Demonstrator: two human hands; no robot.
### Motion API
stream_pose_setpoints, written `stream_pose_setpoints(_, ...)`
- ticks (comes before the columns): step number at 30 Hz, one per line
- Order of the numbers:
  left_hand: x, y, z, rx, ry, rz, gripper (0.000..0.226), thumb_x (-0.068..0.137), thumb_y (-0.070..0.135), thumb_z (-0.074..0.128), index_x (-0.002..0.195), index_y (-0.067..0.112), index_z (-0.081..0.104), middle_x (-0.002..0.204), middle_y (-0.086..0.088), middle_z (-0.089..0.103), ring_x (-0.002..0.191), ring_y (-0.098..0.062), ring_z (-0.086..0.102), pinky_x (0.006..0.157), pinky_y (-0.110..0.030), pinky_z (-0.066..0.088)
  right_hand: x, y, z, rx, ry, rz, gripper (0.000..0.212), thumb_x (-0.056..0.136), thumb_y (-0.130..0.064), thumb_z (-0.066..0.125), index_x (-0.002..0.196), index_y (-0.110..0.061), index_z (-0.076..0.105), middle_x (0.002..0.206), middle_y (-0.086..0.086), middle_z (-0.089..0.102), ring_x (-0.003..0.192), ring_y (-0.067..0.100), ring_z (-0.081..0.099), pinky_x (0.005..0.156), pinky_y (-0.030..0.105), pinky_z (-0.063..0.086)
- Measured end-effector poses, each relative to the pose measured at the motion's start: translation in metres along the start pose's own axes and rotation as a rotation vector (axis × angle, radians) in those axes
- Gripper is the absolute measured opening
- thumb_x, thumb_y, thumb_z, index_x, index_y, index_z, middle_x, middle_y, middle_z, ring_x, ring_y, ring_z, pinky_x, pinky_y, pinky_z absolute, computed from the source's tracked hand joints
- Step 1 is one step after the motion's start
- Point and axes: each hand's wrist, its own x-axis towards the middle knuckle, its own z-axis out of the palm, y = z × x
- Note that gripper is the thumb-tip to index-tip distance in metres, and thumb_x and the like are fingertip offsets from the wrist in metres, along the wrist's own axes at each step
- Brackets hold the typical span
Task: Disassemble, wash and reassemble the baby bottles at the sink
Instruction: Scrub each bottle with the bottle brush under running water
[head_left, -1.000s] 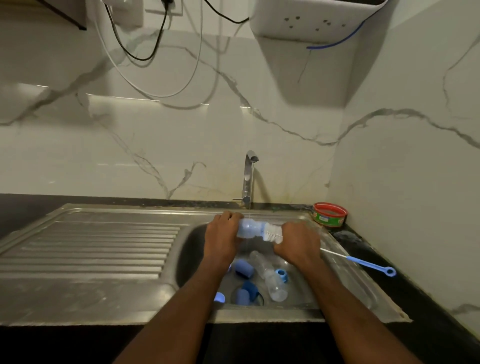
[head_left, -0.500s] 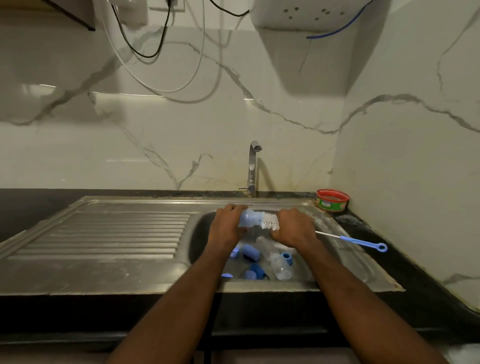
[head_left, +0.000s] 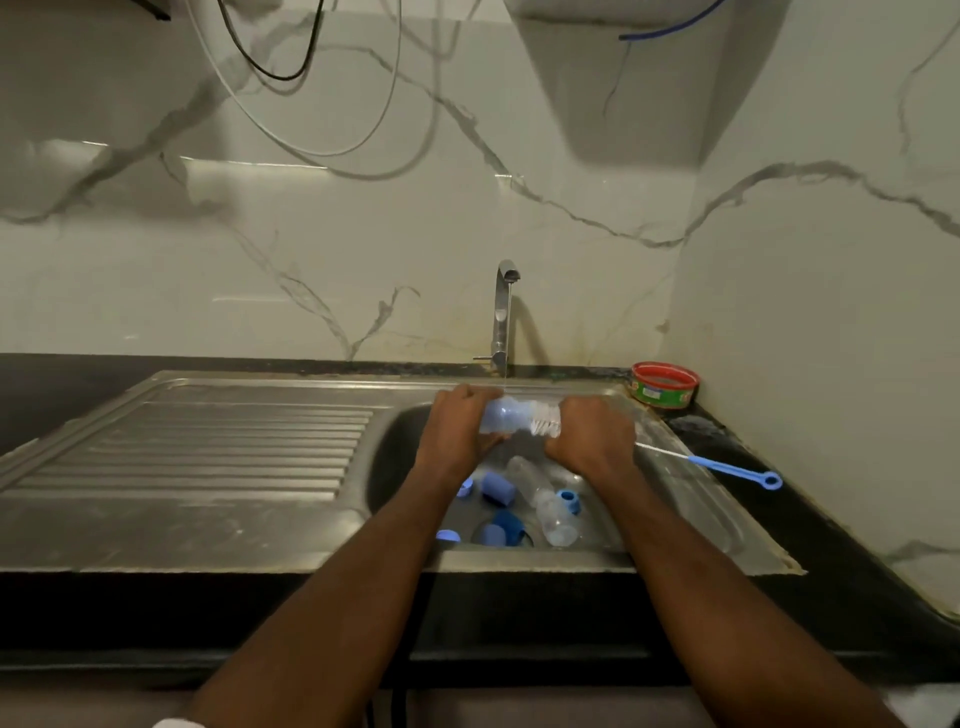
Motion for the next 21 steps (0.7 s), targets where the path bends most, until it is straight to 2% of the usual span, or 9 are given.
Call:
stream_pose_setpoints(2, -0.001, -0.002, -0.002, -0.001, -0.019, 0.034, 0.058, 0.085, 0.038, 0.079, 0.138, 0.023, 0.06, 0.133, -0.004, 0.063, 0.121, -0.025, 0.057, 0.104, -0.035, 0.041, 0.001, -0.002, 0.001, -0.008, -0.007, -0.028, 0.039, 0.079, -0.045, 0.074, 0.113, -0.026, 0.069, 0.103, 0.001, 0.071, 0.093, 0.022, 0.069, 0.075, 0.031, 0.055)
stream_pose_setpoints(5, 0.0, -0.016, -0.003, -0.06, 0.106, -0.103, 0.057, 0.078, 0.046, 0.081, 0.13, 0.031, 0.063, 0.124, 0.002, 0.067, 0.112, -0.02, 0.061, 0.096, -0.038, 0.051, 0.007, 0.005, 0.0, 0.001, 0.04, -0.006, 0.042, 0.076, -0.046, 0.075, 0.112, -0.023, 0.068, 0.104, 0.003, 0.071, 0.095, 0.024, 0.068, 0.07, 0.03, 0.048)
stream_pose_setpoints(9, 0.002, -0.007, 0.004, -0.037, -0.006, 0.024, 0.059, 0.08, 0.043, 0.082, 0.133, 0.029, 0.06, 0.128, 0.0, 0.066, 0.116, -0.021, 0.061, 0.102, -0.038, 0.047, 0.006, -0.001, 0.005, -0.016, 0.001, -0.054, 0.041, 0.075, -0.049, 0.075, 0.108, -0.025, 0.068, 0.101, 0.001, 0.071, 0.09, 0.022, 0.069, 0.073, 0.031, 0.055)
stream_pose_setpoints(13, 0.009, -0.016, 0.004, -0.105, 0.078, -0.061, 0.055, 0.081, 0.043, 0.081, 0.13, 0.027, 0.063, 0.124, -0.001, 0.068, 0.112, -0.019, 0.062, 0.1, -0.04, 0.05, 0.009, 0.007, 0.003, -0.006, 0.048, 0.017, 0.045, 0.073, -0.048, 0.078, 0.109, -0.024, 0.069, 0.102, 0.002, 0.072, 0.092, 0.023, 0.069, 0.073, 0.031, 0.056)
stream_pose_setpoints(16, 0.006, -0.008, 0.007, 0.011, -0.082, 0.037, 0.06, 0.087, 0.04, 0.077, 0.141, 0.023, 0.056, 0.138, -0.004, 0.06, 0.126, -0.024, 0.054, 0.11, -0.04, 0.039, 0.007, 0.001, 0.008, -0.031, 0.003, -0.043, 0.041, 0.076, -0.045, 0.077, 0.11, -0.024, 0.069, 0.102, 0.001, 0.071, 0.092, 0.021, 0.069, 0.073, 0.03, 0.055)
stream_pose_setpoints(21, 0.011, -0.033, 0.002, 0.003, -0.048, 0.072, 0.062, 0.076, 0.049, 0.084, 0.131, 0.031, 0.063, 0.121, 0.001, 0.066, 0.111, -0.023, 0.059, 0.094, -0.036, 0.046, 0.005, -0.004, 0.009, -0.035, -0.004, -0.074, 0.04, 0.075, -0.044, 0.075, 0.109, -0.024, 0.069, 0.101, 0.001, 0.07, 0.091, 0.023, 0.069, 0.073, 0.032, 0.053)
